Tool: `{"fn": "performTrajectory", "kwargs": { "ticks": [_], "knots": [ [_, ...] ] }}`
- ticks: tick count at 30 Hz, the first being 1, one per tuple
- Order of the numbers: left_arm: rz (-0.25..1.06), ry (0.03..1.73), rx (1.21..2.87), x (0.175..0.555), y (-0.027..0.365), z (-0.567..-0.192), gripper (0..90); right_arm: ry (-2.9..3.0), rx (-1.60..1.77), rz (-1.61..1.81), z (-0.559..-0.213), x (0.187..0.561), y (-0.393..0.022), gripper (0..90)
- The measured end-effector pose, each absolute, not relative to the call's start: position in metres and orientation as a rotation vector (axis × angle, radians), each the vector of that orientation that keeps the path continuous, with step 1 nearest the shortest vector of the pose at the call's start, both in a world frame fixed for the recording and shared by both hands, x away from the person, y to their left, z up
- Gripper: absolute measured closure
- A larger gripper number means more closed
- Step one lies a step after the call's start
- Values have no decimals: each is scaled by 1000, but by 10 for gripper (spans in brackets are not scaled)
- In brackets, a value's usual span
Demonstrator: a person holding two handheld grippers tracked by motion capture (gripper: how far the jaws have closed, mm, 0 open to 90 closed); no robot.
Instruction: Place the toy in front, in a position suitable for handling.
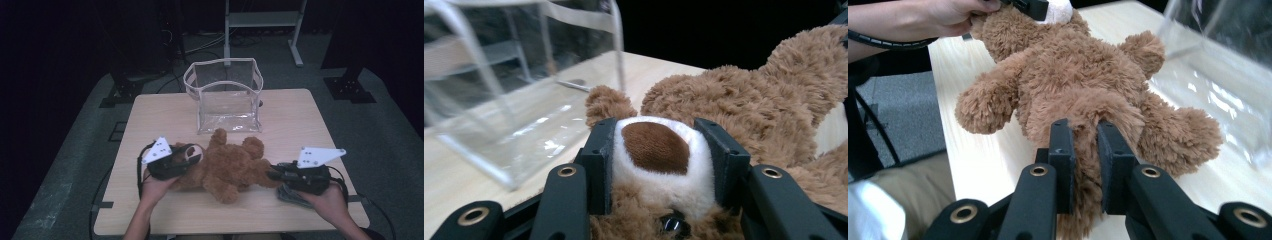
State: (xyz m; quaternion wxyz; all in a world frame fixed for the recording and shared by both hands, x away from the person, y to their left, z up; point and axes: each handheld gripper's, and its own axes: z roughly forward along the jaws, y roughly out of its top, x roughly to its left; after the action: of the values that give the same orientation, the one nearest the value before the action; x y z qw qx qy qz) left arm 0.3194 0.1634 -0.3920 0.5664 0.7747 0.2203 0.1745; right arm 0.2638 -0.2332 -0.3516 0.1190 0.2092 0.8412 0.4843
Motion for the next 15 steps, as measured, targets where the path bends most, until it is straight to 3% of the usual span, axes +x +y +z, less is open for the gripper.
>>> {"fn": "performTrajectory", "kwargs": {
  "ticks": [8,15],
  "knots": [
    [323,497,1872,313,130,-420,516,2475,737,1440,-391,246,-278,773],
    [319,479,1909,306,130,-425,409,2481,728,1530,-395,231,-299,492]
  ]
}}
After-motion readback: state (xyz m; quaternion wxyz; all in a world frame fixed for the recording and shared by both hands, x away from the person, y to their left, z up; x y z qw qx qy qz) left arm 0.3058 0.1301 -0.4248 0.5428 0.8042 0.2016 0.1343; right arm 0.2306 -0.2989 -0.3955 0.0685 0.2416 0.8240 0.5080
